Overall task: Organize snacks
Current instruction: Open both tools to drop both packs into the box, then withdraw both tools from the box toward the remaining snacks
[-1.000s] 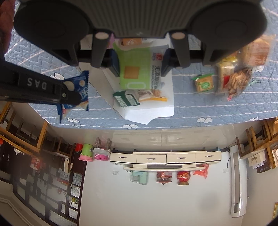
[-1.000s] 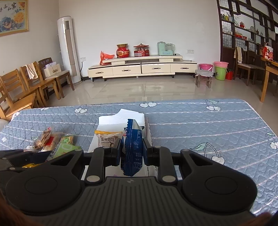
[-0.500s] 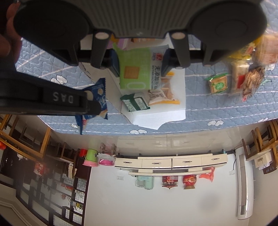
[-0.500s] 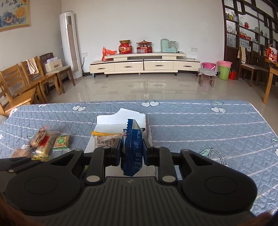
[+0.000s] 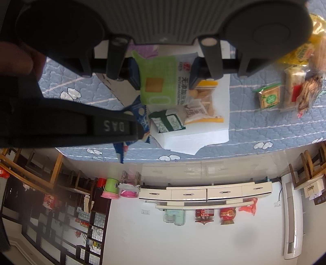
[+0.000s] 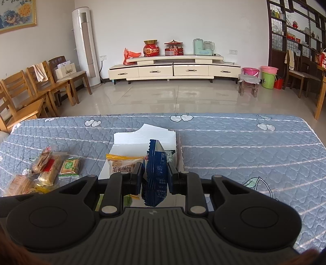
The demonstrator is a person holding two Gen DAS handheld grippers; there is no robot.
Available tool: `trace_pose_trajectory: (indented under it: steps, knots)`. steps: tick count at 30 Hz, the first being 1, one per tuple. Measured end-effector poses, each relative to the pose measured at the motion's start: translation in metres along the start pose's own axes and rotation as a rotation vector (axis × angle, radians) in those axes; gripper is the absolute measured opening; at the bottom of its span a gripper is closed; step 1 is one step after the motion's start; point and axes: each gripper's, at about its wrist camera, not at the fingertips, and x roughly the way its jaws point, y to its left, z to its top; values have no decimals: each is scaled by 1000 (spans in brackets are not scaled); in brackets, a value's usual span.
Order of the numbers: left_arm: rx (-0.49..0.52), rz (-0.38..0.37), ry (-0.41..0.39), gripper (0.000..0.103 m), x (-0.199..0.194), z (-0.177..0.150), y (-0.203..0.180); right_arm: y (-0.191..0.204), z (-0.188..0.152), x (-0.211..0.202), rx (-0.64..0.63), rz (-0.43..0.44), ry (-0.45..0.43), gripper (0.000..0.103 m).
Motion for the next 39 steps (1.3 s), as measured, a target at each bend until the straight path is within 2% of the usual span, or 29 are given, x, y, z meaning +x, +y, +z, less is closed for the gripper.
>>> trace_pose_trajectory:
  steps: [6,8,9,12,14,16,20,23,29,39]
  knots:
    - [-25,-38,-6,49,1,0,-1,1,1,3,-6,-15,-1,31]
    - [-23,-40,-16,55,-2,0,-1,3,1,0,-12,-30,-14,42]
    - [-25,-42,-19,59,-4,0,-1,4,1,-2,-12,-39,-23,55]
    - [-27,-33,-35,69,-12,1,-1,3,2,-10,-6,-57,-45,59]
    - [-27,-21,-47,75,-19,2,0,5,2,-19,-9,-71,-65,66]
    - [-25,-1,-55,76,-26,2,3,7,2,-27,-16,-89,-87,79]
    - [-32,42,-57,79,-40,-1,12,9,-2,-41,-16,-112,-102,88]
    - [-37,75,-57,79,-50,-5,22,11,-7,-48,-10,-118,-102,101]
    - [-72,124,-58,79,-69,-18,45,23,-19,-55,-16,-115,-91,103]
    - [-111,193,-71,79,-97,-36,84,62,-33,-60,-50,-57,-72,103]
